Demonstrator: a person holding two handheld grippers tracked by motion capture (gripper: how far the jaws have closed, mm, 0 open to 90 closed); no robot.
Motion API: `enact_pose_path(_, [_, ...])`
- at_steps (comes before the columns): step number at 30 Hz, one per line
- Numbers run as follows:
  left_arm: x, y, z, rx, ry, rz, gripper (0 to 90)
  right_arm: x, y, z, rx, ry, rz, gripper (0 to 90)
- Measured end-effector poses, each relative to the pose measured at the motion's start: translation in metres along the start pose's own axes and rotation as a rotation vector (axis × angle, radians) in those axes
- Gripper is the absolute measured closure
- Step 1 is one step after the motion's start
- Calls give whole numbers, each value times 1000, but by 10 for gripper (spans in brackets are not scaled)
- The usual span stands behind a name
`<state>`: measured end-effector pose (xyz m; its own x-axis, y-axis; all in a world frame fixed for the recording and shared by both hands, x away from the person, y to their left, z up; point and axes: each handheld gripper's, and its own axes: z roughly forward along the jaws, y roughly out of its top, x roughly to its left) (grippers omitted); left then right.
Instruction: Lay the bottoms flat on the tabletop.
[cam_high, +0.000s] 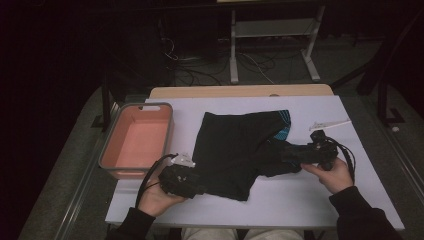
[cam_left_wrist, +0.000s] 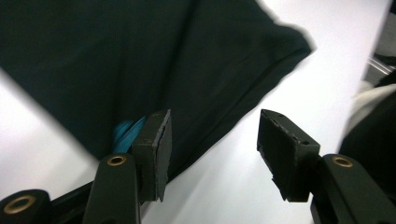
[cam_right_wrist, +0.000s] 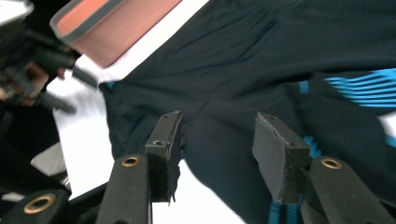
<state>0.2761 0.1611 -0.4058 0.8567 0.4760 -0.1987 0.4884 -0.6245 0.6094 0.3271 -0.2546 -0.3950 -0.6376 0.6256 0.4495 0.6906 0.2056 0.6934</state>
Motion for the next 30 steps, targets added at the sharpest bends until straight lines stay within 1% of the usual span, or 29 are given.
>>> enact_pose_path(1, [-4,4,2,-5,-10,12,451,-3,0,-4,-9,-6,9,510])
enact_pose_path(2, [-8,8,4,-1,-16,33,451,-6,0,-7,-19,-13,13,510])
enact_pose_path(5, [-19,17,10,4,-25,82,451,-16,-2,-14,-34,-31,31,510])
enact_pose_path(7, [-24,22,13,-1,-38,97,451,-21,-3,-18,-41,-41,42,510])
enact_pose_path(12, [-30,30,17,-15,-67,108,451,-29,-4,-22,-47,-66,50,511])
enact_pose_path(17, [-33,40,21,-35,-86,121,450,-38,-5,-23,-45,-90,57,512])
enact_pose_path(22, [-37,52,27,-54,-104,130,451,-49,-7,-24,-44,-112,78,514])
enact_pose_path(25, [-39,58,31,-57,-111,141,450,-56,-8,-24,-39,-120,89,514])
enact_pose_path(30, [-41,68,37,-68,-124,150,451,-69,-10,-23,-38,-142,120,516])
